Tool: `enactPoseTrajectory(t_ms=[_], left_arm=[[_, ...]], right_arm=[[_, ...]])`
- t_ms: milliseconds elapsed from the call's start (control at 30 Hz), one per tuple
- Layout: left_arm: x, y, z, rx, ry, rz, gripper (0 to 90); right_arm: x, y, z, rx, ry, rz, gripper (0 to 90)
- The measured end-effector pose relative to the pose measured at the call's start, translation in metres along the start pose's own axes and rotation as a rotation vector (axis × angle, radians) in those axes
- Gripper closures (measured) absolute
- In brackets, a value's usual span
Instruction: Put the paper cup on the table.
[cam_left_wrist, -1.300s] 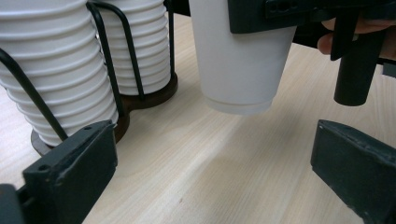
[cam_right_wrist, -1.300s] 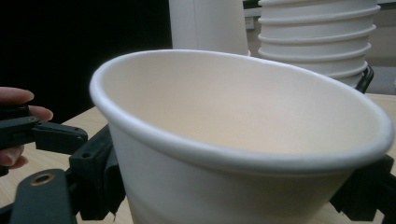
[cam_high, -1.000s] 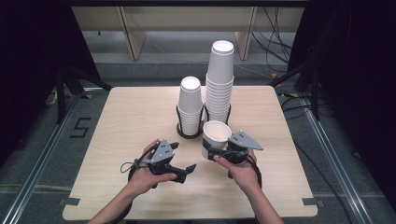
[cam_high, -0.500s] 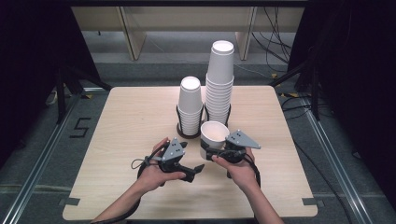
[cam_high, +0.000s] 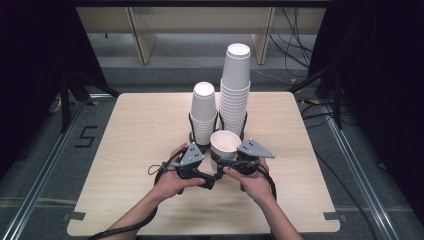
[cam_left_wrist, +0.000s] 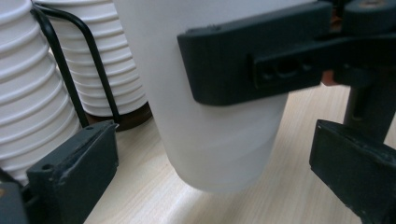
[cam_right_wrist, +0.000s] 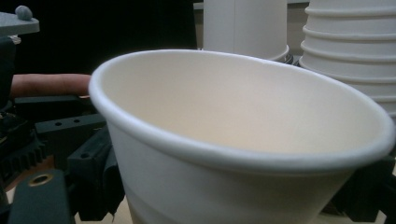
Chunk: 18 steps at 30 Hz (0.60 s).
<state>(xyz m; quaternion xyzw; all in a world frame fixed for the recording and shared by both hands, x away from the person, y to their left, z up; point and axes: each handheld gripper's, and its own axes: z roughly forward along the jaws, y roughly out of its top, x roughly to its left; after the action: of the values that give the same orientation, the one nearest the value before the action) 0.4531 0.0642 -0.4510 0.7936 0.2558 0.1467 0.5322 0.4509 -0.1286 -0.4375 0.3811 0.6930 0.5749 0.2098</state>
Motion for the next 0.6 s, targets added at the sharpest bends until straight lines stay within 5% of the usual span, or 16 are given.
enactPoseTrajectory(t_ms=[600], left_arm=[[0.0005,0.0005,0.0097,0.007,-0.003,0.005,8.6]], right_arm=[[0.0013,0.0008,-0.0007,0.004,0.014,-0.018,14.2]])
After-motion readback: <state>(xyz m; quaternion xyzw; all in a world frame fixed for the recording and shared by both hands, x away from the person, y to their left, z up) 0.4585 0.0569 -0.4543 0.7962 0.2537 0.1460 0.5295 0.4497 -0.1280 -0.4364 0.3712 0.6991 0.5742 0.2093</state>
